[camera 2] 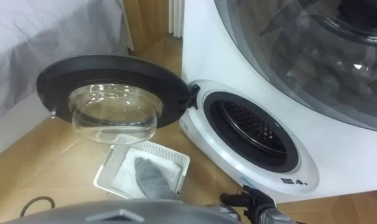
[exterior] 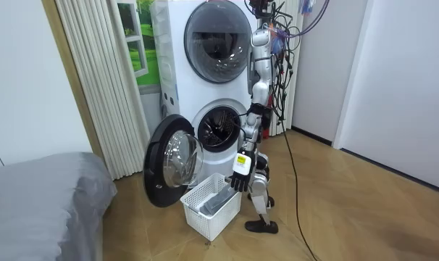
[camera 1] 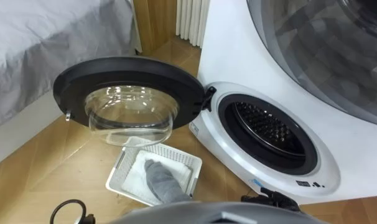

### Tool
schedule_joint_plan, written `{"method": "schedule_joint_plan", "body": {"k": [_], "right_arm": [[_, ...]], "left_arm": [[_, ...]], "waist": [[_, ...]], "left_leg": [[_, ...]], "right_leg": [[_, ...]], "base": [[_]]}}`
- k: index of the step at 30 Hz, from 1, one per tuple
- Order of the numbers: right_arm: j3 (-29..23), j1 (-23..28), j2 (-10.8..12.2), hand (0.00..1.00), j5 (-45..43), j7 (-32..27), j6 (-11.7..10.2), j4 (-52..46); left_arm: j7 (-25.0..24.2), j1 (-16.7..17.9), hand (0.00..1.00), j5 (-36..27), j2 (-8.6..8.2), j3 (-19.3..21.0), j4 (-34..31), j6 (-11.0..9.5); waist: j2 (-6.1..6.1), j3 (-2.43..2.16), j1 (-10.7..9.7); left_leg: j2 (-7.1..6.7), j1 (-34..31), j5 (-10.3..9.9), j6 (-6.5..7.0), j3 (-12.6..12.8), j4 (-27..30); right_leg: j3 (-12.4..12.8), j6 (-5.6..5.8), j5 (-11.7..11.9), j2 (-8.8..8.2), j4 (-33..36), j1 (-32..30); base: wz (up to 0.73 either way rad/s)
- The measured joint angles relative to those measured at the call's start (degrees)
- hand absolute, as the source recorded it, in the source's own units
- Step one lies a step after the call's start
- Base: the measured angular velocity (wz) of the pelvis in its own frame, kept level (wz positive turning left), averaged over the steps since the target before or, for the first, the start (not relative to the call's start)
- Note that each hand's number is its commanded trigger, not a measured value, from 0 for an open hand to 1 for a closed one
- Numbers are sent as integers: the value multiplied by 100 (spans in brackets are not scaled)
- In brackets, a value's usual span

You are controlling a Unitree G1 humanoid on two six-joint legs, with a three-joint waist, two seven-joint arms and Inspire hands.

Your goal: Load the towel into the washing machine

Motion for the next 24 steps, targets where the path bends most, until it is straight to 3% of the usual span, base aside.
{"method": "schedule_joint_plan", "body": {"k": [12, 15, 24], "right_arm": [[-6, -40, -1, 0, -9, 67, -2, 54], [9, -42, -2, 0, 59, 69, -7, 50], [292, -136, -5, 0, 282, 90, -184, 38]], "left_arm": [[-208, -44, 0, 6, 5, -23, 1, -7], [-228, -109, 0, 250, 11, -131, -1, -18], [8, -388, 0, 424, 19, -226, -212, -394]], "waist": [[21, 4, -8], [36, 9, -7], [50, -24, -15]], "left_leg": [[0, -5, 0, 0, -2, 0], [0, -21, 0, 0, -17, 1], [-1, -436, 2, 2, -26, 90]], "right_leg": [[8, 0, 0, 1, 0, -3], [8, 0, 0, 1, -1, -11], [8, -18, 12, -9, 24, -403]], "base": [[0], [0], [0]]}}
